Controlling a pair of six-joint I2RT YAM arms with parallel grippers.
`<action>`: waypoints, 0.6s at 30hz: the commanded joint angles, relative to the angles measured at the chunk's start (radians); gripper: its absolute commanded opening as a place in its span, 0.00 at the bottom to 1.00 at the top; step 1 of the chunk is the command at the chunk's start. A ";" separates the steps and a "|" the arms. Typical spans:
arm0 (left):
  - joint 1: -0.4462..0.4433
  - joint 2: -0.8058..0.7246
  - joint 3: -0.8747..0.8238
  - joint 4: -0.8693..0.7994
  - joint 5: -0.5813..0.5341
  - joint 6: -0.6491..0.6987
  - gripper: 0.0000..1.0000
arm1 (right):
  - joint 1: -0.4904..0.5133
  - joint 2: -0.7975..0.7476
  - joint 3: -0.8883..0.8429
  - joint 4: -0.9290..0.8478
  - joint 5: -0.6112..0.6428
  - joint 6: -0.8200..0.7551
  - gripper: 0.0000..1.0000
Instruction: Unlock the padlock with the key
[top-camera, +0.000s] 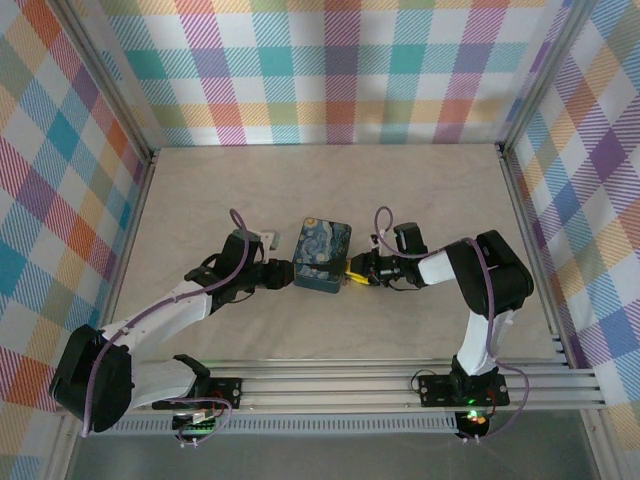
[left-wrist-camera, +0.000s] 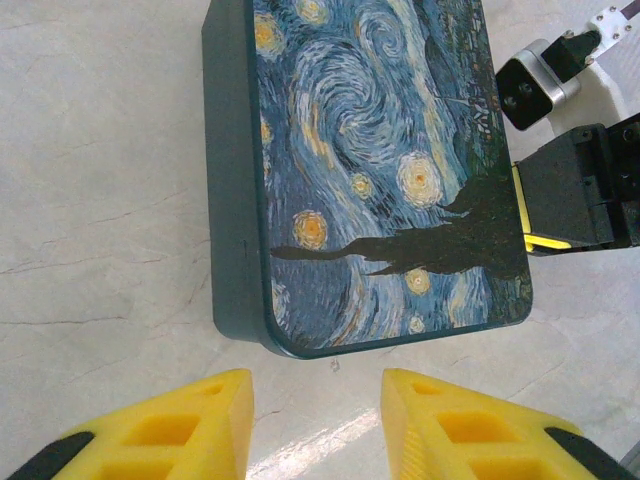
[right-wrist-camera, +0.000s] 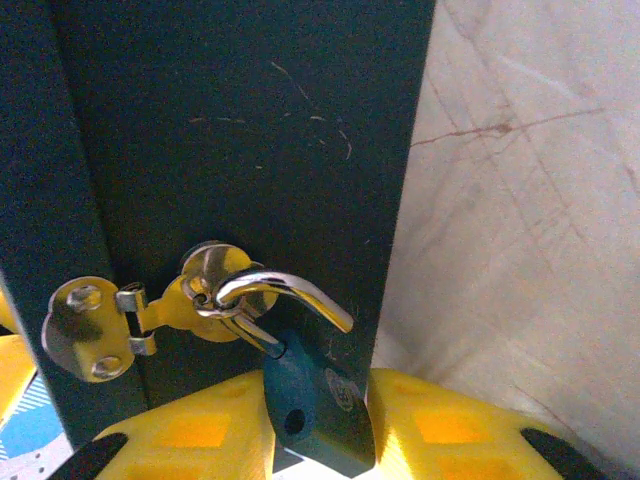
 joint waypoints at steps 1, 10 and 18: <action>-0.006 -0.004 -0.012 0.009 0.019 -0.007 0.38 | -0.002 -0.007 -0.012 -0.013 0.015 -0.016 0.29; -0.007 -0.004 -0.017 0.015 0.027 -0.009 0.37 | -0.019 -0.036 -0.014 -0.049 0.024 -0.038 0.34; -0.007 0.001 -0.017 0.020 0.037 -0.010 0.37 | -0.022 -0.037 -0.012 -0.059 0.031 -0.059 0.32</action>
